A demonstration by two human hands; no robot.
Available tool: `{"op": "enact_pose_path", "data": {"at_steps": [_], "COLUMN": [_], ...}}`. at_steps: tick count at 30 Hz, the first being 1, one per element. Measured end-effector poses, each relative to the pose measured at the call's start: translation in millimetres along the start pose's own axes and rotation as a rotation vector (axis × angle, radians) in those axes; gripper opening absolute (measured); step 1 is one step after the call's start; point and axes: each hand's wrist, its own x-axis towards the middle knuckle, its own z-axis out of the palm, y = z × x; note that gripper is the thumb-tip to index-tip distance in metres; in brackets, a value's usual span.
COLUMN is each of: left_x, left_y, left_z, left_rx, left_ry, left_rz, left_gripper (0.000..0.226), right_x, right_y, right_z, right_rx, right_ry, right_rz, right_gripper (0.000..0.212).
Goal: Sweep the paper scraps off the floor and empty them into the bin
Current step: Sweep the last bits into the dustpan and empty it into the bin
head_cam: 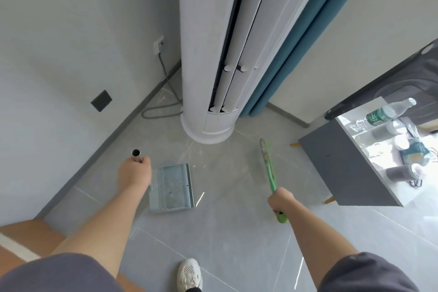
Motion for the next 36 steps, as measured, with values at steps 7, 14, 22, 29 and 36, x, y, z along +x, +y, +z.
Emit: {"op": "enact_pose_path", "data": {"at_steps": [7, 14, 22, 29, 36], "left_x": [-6, -9, -22, -25, -16], "left_y": [21, 20, -5, -47, -111], "left_z": [49, 48, 7, -55, -114], "left_rx": [0.032, 0.018, -0.010, 0.014, -0.061], "left_ry": [-0.068, -0.052, 0.016, 0.078, 0.199], "left_rz": [0.039, -0.005, -0.019, -0.023, -0.091], "left_gripper": [0.032, 0.037, 0.040, 0.044, 0.037], "right_x": [24, -9, -42, -64, -86], "right_y": [-7, -56, -37, -59, -77], "right_z": [10, 55, -1, 38, 98], "right_rx": [-0.109, -0.150, 0.258, -0.013, -0.423], "right_ry": [-0.126, -0.422, -0.515, -0.229, -0.241], "right_rz": [-0.051, -0.267, -0.171, -0.230, -0.304], "right_gripper": [0.025, 0.018, 0.032, 0.025, 0.032]}}
